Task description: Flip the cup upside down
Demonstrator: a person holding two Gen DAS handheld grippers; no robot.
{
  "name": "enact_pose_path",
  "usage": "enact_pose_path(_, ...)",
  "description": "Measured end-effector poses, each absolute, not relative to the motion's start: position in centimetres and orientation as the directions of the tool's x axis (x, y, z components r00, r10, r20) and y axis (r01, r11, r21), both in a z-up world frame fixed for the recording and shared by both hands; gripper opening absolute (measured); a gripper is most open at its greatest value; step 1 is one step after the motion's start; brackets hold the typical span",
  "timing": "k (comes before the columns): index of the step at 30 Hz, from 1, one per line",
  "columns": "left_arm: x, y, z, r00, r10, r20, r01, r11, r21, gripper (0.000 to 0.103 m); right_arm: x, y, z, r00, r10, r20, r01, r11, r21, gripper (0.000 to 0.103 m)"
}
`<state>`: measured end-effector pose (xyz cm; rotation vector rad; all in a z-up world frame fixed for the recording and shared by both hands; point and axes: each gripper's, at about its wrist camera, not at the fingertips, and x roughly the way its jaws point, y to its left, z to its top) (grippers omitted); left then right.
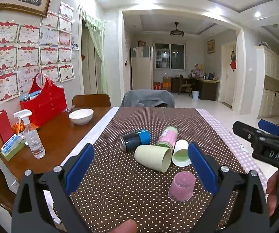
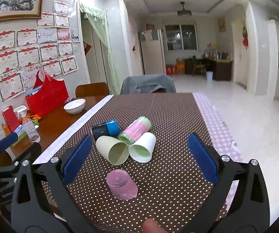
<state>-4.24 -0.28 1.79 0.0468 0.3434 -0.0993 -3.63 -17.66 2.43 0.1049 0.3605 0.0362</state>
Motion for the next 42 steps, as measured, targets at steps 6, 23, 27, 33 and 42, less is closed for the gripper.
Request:
enact_pose_path(6, -5.4, -0.4, 2.6, 0.946, -0.094, -0.311, 0.106, 0.994, 0.024, 0.096, -4.9, -17.4, 3.0, 0.948, 0.025, -0.316, 0.002, 0.996, 0.084, 0.097)
enact_pose_path(23, -6.9, -0.1, 3.4, 0.965, -0.054, -0.255, 0.059, 0.998, 0.012, 0.096, -6.0, -16.3, 3.3, 0.955, 0.007, -0.295, 0.01, 0.998, 0.056, 0.097)
enact_pose_path(27, -6.9, -0.3, 3.2, 0.964, -0.057, -0.261, 0.063, 0.998, 0.018, 0.096, -6.0, -16.3, 3.2, 0.956, 0.003, -0.294, 0.014, 0.998, 0.056, 0.097)
enact_pose_path(33, -7.0, -0.5, 3.3, 0.965, -0.065, -0.255, 0.073, 0.997, 0.022, 0.096, -5.9, -16.4, 3.2, 0.954, 0.005, -0.3, 0.013, 0.998, 0.059, 0.097)
enact_pose_path(42, -6.8, -0.7, 3.1, 0.966, -0.066, -0.249, 0.076, 0.997, 0.03, 0.096, -5.5, -16.3, 2.9, 0.95, 0.008, -0.313, 0.011, 0.998, 0.059, 0.097)
